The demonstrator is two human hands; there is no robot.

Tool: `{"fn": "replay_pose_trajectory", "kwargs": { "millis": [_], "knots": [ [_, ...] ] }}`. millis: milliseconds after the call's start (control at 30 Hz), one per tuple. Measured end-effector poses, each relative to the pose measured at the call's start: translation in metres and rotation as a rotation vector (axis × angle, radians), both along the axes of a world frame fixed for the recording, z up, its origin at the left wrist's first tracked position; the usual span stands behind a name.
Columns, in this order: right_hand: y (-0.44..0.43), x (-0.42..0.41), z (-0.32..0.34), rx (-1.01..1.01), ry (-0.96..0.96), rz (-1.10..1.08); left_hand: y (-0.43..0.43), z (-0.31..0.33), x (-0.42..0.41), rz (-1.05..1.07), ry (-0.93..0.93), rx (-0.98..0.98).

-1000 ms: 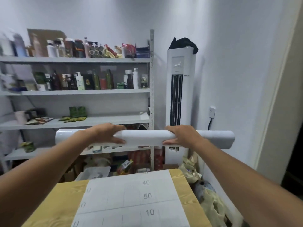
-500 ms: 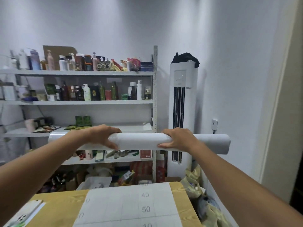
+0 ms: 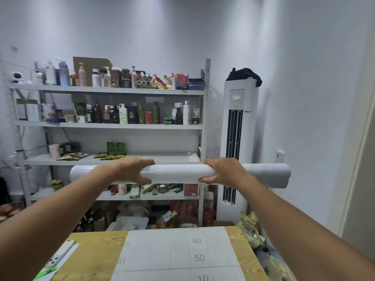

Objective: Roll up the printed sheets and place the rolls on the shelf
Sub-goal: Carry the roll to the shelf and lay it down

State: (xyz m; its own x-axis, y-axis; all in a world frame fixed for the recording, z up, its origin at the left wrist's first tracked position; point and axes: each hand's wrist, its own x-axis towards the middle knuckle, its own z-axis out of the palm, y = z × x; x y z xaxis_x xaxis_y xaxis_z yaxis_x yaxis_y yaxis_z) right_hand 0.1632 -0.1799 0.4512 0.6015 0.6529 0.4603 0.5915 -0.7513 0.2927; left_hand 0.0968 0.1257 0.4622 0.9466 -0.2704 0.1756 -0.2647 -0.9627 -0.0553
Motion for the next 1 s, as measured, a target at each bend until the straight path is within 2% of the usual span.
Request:
{"fn": "replay_pose_trajectory", "kwargs": {
  "millis": [400,567,1000],
  "knots": [
    [0.158,-0.036,-0.027,0.066,-0.05,0.018,0.149,-0.012,-0.046,0.0,-0.068,0.114],
    [0.206,-0.05,-0.05,0.027,-0.066,0.008,0.199,-0.027,-0.06,-0.019,-0.058,0.119],
    [0.314,-0.047,-0.056,-0.029,-0.069,0.078,0.297,-0.051,-0.086,0.162,-0.089,0.138]
  ]
}}
